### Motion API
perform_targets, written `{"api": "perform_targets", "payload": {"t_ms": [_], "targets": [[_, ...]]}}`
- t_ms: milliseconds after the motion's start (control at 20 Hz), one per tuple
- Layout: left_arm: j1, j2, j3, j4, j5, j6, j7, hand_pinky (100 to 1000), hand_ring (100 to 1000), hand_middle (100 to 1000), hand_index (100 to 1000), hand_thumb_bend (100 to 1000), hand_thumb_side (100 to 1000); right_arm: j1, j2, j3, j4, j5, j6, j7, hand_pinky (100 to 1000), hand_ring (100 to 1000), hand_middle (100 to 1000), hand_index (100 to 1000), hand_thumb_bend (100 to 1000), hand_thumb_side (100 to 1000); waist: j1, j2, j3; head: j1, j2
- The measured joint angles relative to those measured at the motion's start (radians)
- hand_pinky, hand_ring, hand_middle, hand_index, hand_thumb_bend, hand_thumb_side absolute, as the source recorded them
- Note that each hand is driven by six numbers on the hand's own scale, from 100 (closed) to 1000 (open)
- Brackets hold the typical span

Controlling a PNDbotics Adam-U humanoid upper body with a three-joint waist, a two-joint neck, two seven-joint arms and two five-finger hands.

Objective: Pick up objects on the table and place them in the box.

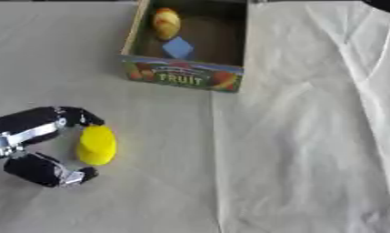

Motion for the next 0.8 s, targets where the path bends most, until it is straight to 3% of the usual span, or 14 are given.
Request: {"api": "perform_targets", "payload": {"t_ms": [200,400,650,800], "targets": [[-0.006,-0.014,-0.002,0.022,-0.01,-0.009,-0.001,865,876,839,910,321,324,0.004,0.001,0.0,0.0,0.0,0.003,0.003,857,793,727,841,100,273,0.0,0.001,0.0,0.003,0.0],[-0.012,-0.017,-0.005,0.031,-0.014,-0.011,-0.002,848,863,822,893,274,238,0.012,0.001,0.0,0.0,-0.001,0.003,0.003,859,794,729,845,100,282,0.0,0.002,-0.001,0.005,0.0],[-0.018,-0.024,-0.011,0.043,-0.043,-0.025,-0.01,828,848,808,879,242,142,0.017,0.007,0.0,-0.001,-0.009,0.001,-0.001,860,793,729,847,100,300,0.0,0.002,-0.002,0.007,0.0],[-0.023,-0.026,-0.014,0.051,-0.071,-0.038,-0.009,799,828,789,869,268,100,0.021,0.008,-0.001,-0.002,-0.012,-0.003,-0.005,859,793,724,847,100,317,0.001,0.002,-0.004,0.008,0.0]]}}
